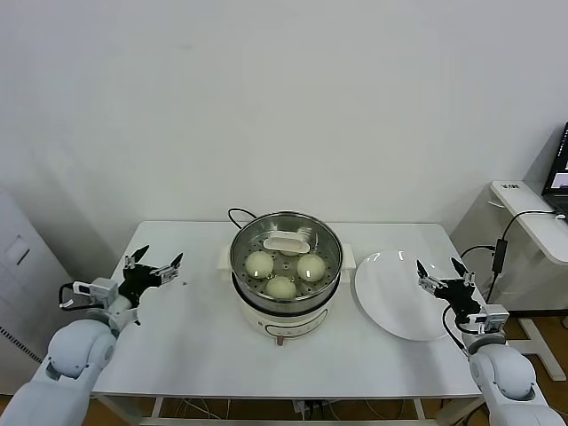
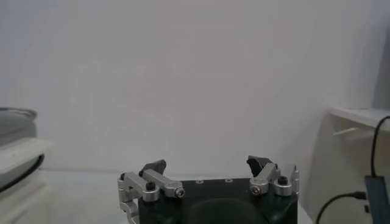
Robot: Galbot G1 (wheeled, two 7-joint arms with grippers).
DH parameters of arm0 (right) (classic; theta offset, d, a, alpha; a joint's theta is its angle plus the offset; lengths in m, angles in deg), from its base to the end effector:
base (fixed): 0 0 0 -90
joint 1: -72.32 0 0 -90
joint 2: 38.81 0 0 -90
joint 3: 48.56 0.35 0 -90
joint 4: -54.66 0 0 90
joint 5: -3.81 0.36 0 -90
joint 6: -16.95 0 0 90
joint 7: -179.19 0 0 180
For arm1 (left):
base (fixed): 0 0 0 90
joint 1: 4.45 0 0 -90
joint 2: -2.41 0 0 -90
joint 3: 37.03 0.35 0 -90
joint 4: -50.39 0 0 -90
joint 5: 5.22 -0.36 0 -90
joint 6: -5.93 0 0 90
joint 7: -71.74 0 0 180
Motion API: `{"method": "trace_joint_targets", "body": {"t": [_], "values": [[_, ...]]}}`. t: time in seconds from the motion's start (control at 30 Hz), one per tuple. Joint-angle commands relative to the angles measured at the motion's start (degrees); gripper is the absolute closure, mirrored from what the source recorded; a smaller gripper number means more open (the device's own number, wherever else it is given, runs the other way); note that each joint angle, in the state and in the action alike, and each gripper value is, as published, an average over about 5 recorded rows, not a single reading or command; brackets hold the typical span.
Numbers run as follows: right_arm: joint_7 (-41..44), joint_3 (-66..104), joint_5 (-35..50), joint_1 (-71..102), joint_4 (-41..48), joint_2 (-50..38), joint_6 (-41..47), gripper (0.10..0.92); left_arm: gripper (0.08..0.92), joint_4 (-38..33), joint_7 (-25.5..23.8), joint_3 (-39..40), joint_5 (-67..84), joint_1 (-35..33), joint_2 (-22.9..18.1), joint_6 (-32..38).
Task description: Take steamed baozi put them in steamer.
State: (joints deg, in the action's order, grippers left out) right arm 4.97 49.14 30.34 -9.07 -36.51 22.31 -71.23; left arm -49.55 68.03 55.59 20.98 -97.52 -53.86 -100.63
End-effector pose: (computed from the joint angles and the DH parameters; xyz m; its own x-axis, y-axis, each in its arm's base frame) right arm 0.3112 -0.2077 -0.3270 -0.9946 0.0083 0.1032 0.0038 0.9990 -0.0438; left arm 0.3404 0.1464 -0.2670 -0.9611 0.1576 0.2269 0.1867 0.9759 0.1132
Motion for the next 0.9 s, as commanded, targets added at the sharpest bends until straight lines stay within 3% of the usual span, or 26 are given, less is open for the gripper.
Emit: {"method": "trace_joint_targets", "body": {"t": [0.03,0.9], "values": [[-1.4,-0.5,0.3,0.6,-0.7,-0.8,1.7,0.203,0.177,3.8,-0.1,-1.6,3.2,-1.3,1.0,1.4],[-1.8,0.3,-1.4,0.4,-0.1,-0.6,2.3,0.203,0.177,3.6,-0.1,-0.9,4.2,-1.7,0.4,0.7]]}}
